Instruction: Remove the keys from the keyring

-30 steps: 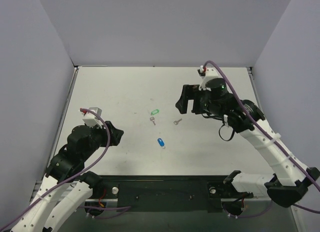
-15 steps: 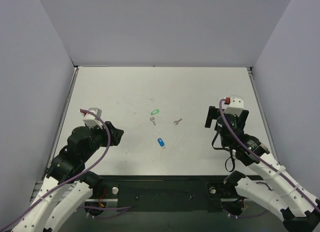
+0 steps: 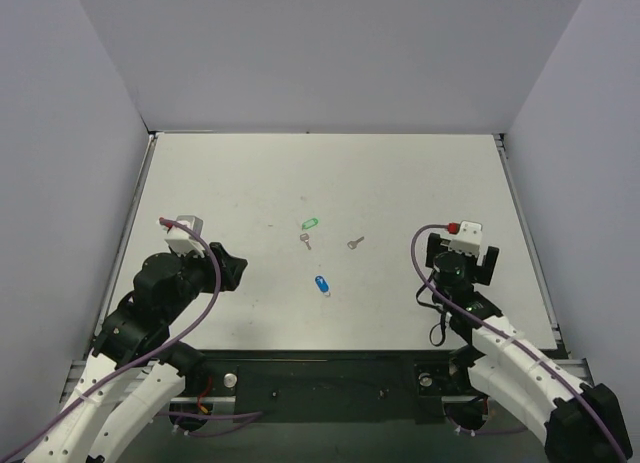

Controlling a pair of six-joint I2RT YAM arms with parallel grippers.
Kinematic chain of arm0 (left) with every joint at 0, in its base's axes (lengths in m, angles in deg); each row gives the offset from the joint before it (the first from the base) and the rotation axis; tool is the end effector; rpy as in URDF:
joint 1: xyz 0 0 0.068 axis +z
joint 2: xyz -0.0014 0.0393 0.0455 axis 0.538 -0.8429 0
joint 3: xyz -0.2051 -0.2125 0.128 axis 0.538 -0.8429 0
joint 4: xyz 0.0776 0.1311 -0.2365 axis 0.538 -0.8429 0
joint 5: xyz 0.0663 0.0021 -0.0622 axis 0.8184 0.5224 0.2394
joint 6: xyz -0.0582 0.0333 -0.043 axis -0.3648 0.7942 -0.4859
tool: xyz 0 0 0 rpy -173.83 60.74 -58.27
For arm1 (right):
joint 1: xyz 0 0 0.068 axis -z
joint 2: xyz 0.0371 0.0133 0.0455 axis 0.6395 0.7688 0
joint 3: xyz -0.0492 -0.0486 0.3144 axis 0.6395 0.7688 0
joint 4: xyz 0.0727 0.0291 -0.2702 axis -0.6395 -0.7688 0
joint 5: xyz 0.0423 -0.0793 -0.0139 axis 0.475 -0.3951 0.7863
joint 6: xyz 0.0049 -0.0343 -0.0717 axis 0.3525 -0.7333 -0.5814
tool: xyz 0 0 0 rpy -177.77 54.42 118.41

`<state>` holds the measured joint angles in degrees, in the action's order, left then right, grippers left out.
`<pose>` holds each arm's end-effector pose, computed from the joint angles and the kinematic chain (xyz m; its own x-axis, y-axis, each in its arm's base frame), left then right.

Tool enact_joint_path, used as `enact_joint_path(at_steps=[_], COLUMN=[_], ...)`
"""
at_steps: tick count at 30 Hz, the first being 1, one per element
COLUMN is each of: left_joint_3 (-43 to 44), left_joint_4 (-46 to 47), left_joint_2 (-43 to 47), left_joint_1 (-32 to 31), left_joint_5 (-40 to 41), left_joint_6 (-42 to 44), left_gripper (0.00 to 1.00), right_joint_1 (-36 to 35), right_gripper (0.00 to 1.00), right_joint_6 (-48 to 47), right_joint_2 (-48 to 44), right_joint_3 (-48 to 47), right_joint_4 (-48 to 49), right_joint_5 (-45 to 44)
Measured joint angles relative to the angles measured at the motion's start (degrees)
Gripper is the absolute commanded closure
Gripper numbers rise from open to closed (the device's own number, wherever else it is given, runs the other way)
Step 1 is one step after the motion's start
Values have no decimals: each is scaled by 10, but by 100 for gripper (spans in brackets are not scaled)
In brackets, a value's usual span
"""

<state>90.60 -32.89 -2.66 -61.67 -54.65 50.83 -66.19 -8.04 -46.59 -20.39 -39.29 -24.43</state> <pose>0.1018 -0.0494 0.3308 -0.4648 -0.2535 -0.8483 0.2240 0.8933 -0.3897 0.1747 0.0335 0.2309 -0.1350 0.0062 -0.9908 0.3085 0.9505 -0.0361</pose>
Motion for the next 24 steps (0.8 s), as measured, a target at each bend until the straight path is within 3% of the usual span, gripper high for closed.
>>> enact_joint_path(at_steps=[11, 18, 24], left_joint_3=[0, 0, 0], left_joint_4=[0, 0, 1], left_joint_2=[0, 0, -5], left_joint_1=[0, 0, 0], left_joint_5=[0, 0, 0], left_joint_6=[0, 0, 0], left_gripper=[27, 27, 27], right_joint_1=[154, 191, 205], right_gripper=[0, 0, 0], right_joint_6=[13, 23, 19], right_joint_2=[187, 252, 360], right_joint_3=[48, 45, 41], right_joint_4=[230, 322, 406], right_joint_5=[78, 115, 146])
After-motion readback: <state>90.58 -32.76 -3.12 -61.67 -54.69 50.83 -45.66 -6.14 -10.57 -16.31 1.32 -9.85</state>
